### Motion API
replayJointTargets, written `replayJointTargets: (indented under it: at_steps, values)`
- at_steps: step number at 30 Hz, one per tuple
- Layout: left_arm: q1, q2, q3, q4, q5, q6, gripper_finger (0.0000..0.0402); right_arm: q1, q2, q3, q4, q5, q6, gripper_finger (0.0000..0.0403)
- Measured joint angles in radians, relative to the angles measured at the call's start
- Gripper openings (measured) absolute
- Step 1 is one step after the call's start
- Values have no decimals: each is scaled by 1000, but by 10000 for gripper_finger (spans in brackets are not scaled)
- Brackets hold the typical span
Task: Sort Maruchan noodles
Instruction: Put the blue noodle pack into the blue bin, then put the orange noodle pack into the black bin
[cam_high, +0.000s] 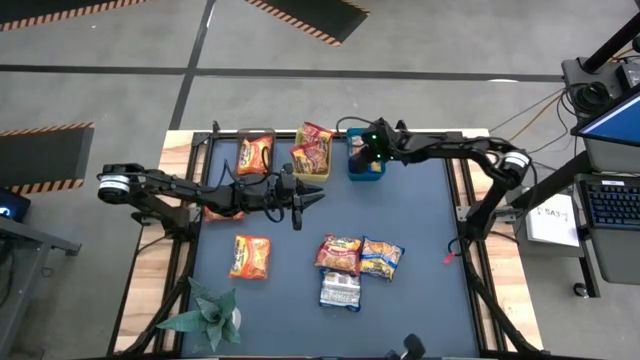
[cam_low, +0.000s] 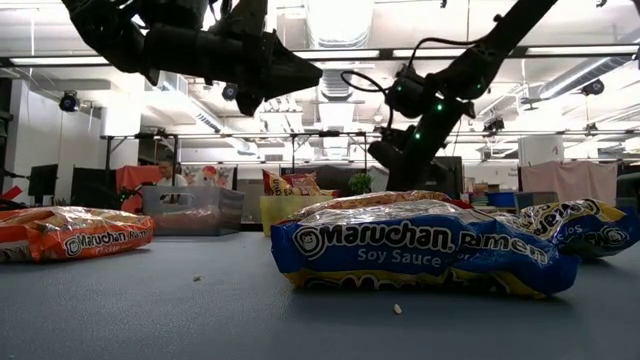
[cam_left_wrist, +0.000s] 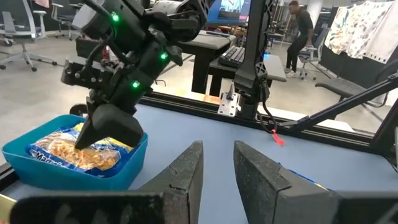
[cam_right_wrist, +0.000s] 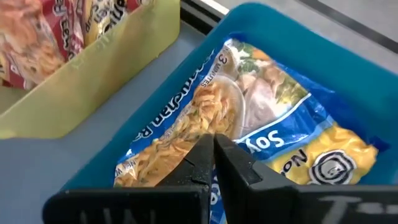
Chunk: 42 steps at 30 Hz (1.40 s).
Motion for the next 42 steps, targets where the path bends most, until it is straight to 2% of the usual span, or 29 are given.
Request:
replayJointTargets:
  at_steps: [5, 9, 12, 15, 19, 24, 27, 33, 42]
  values:
    - [0, 0, 0, -2, 0, -15, 72, 18, -21, -2, -15, 10, 0, 9]
    - [0, 0, 0, -10, 0, -131, 72, 27, -101, -2, -38, -2, -1, 9]
    - [0, 0, 27, -128, -1, -235, 72, 33, -172, -1, -57, 2, -12, 9]
    - [-4, 1, 112, -416, -23, -322, 72, 52, -240, -19, -65, 3, -13, 9]
    - [-22, 22, 291, -964, -37, -445, 72, 82, -326, -57, -57, 3, -15, 9]
    - [-33, 123, 496, -1761, -246, -752, 72, 117, -405, -117, -29, 4, -15, 9]
    - [-21, 190, 538, -1985, -295, -884, 72, 129, -433, -167, 46, 4, 2, 9]
    - [6, 281, 485, -2028, -252, -943, 72, 131, -443, -224, 109, 5, 19, 9]
    - [18, 339, 406, -1962, -225, -994, 73, 131, -437, -226, 113, 5, 13, 9]
